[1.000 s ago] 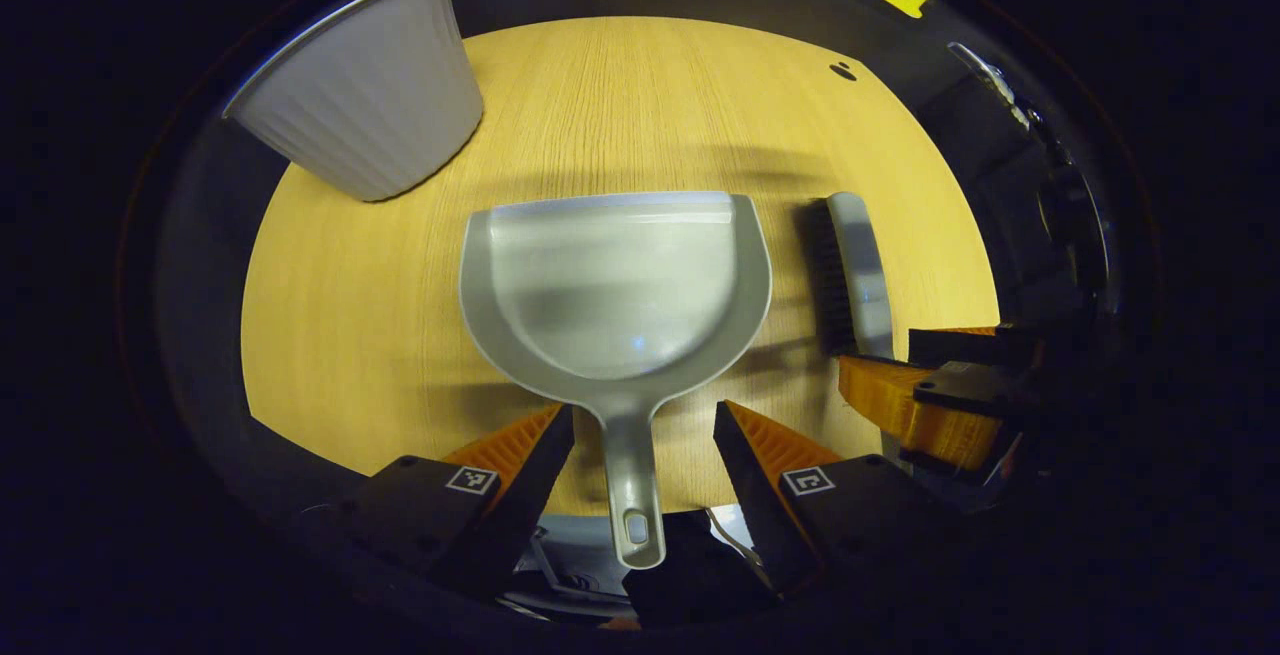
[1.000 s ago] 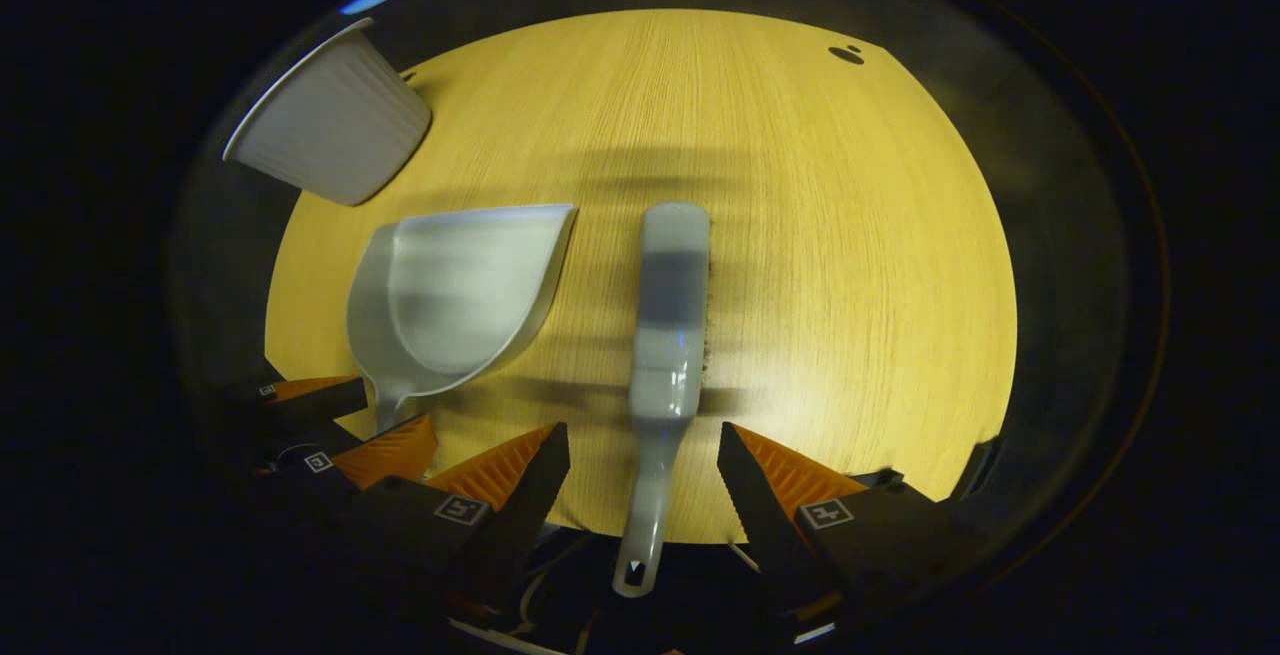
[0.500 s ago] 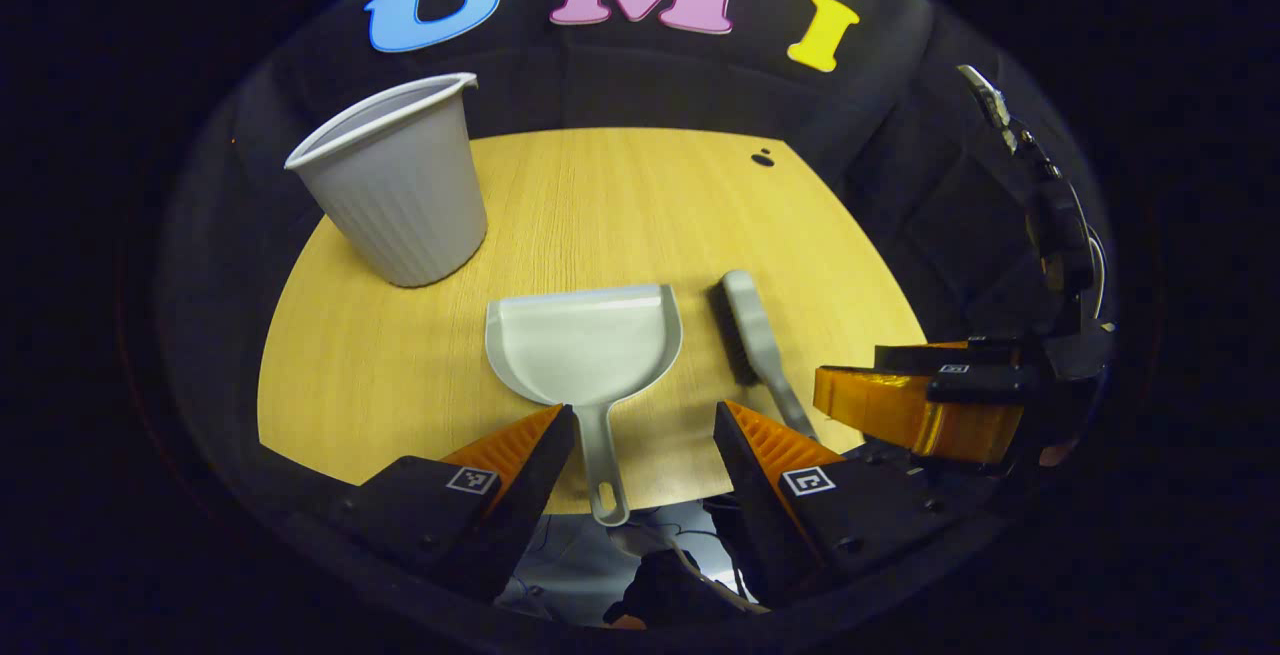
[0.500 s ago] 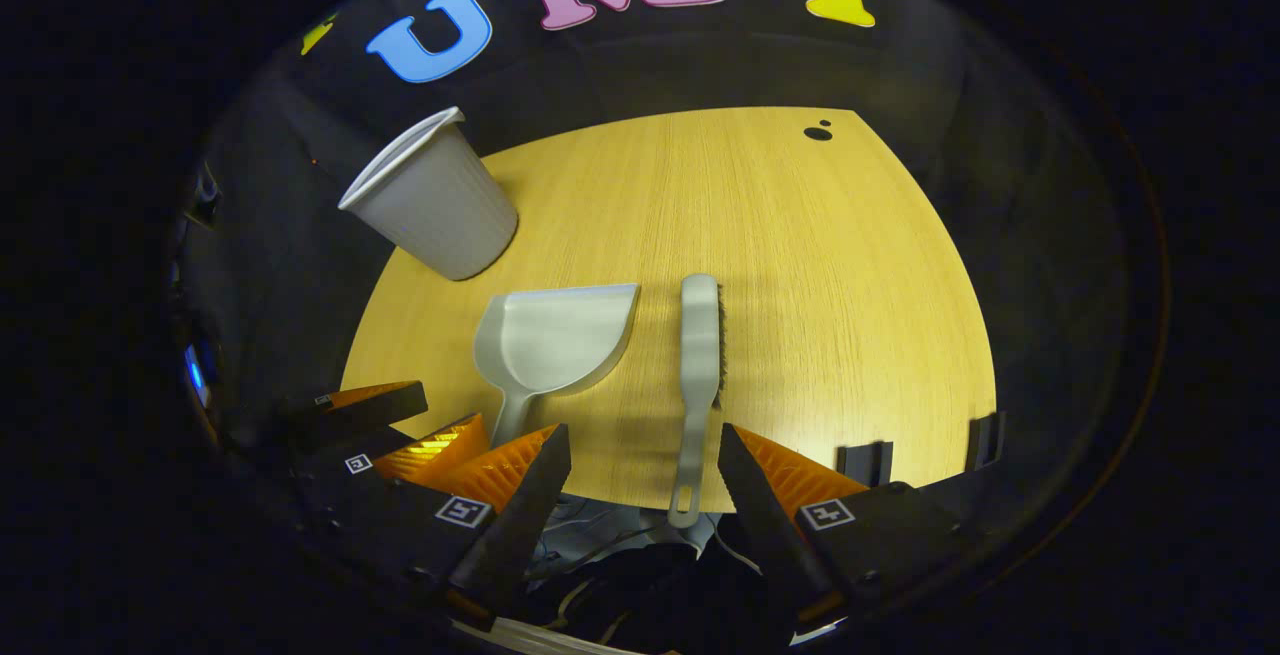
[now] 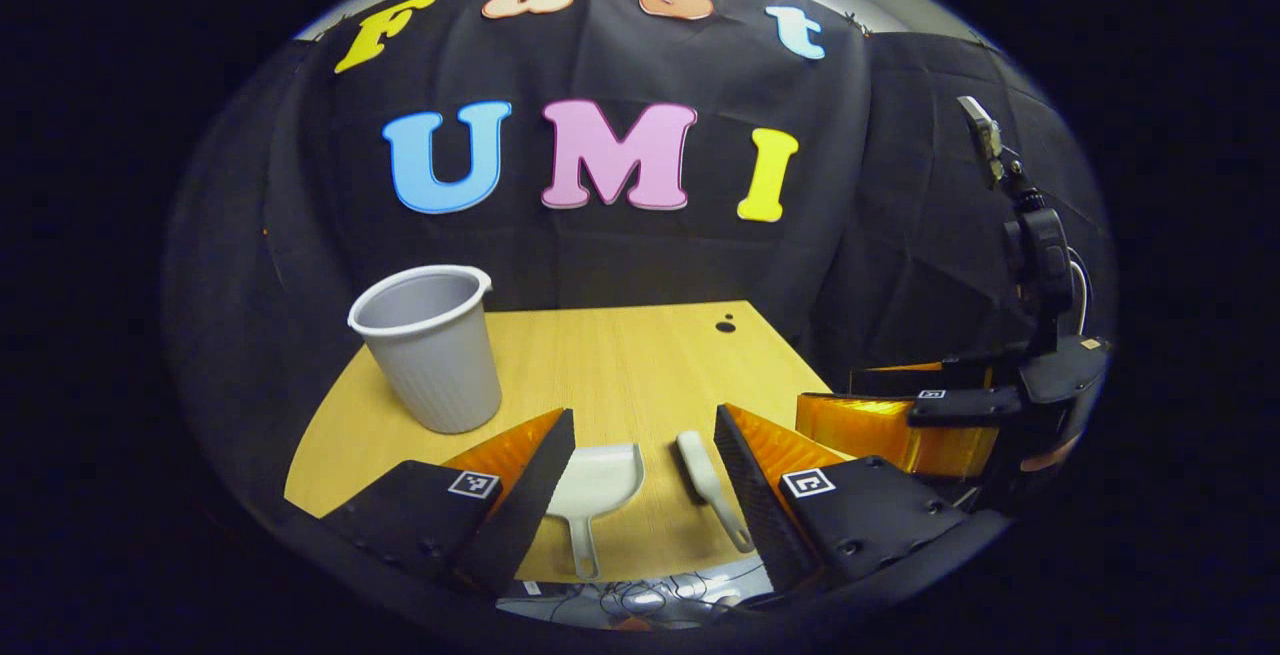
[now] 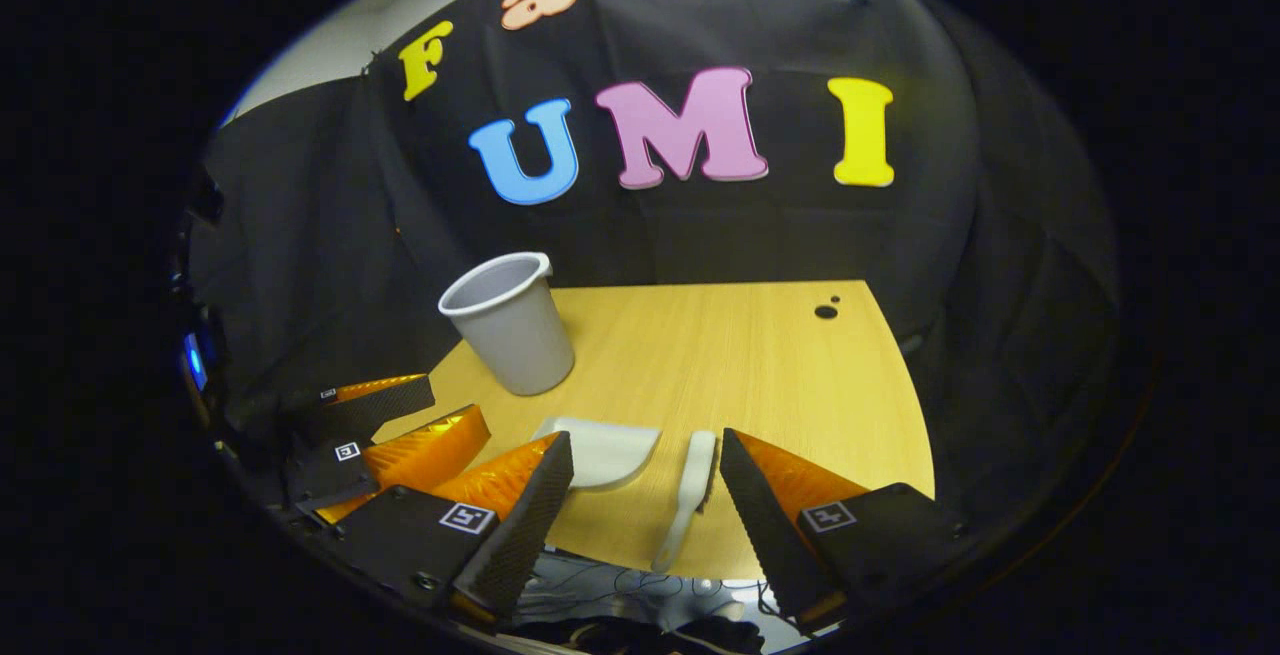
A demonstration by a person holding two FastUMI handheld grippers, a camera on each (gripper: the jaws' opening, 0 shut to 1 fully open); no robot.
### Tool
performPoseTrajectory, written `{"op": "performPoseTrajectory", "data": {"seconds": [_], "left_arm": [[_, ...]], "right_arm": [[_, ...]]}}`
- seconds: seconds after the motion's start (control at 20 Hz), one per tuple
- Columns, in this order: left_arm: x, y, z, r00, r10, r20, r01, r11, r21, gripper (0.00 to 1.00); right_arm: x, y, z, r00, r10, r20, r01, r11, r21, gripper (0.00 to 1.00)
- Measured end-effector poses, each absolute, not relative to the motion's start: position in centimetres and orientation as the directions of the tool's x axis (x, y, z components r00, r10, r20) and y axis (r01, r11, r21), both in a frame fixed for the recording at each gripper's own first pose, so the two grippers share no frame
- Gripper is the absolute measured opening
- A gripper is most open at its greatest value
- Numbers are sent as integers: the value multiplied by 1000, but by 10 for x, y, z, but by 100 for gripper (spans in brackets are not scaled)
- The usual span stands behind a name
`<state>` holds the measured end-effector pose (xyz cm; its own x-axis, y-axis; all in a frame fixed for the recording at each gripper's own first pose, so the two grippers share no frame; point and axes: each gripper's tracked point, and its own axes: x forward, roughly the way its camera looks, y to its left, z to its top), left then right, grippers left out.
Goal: Pick up the small broom and dustpan from the desktop, sweep the trash into the dustpan with the broom, and then empty the trash into the garbage bin.
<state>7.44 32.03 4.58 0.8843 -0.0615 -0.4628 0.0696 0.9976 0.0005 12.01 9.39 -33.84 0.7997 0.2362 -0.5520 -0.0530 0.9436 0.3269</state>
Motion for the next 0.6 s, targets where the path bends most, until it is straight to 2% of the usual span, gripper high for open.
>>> {"op": "performPoseTrajectory", "data": {"seconds": [0.05,0.1,0.4,0.45,0.6], "left_arm": [[68,323,55,900,-53,-432,58,998,0,85],[65,322,61,917,-61,-395,63,998,-7,85],[45,333,79,987,-95,-128,93,995,-19,84],[42,335,82,989,-107,-102,106,994,-13,82],[42,334,76,989,-135,-62,135,991,2,83]], "right_arm": [[122,85,-325,820,235,-522,-69,946,316,90],[125,77,-312,843,228,-486,-81,949,305,95],[118,35,-244,942,166,-293,-103,970,219,95],[115,31,-229,954,155,-255,-101,972,213,95],[121,23,-190,983,90,-162,-64,985,161,94]]}}
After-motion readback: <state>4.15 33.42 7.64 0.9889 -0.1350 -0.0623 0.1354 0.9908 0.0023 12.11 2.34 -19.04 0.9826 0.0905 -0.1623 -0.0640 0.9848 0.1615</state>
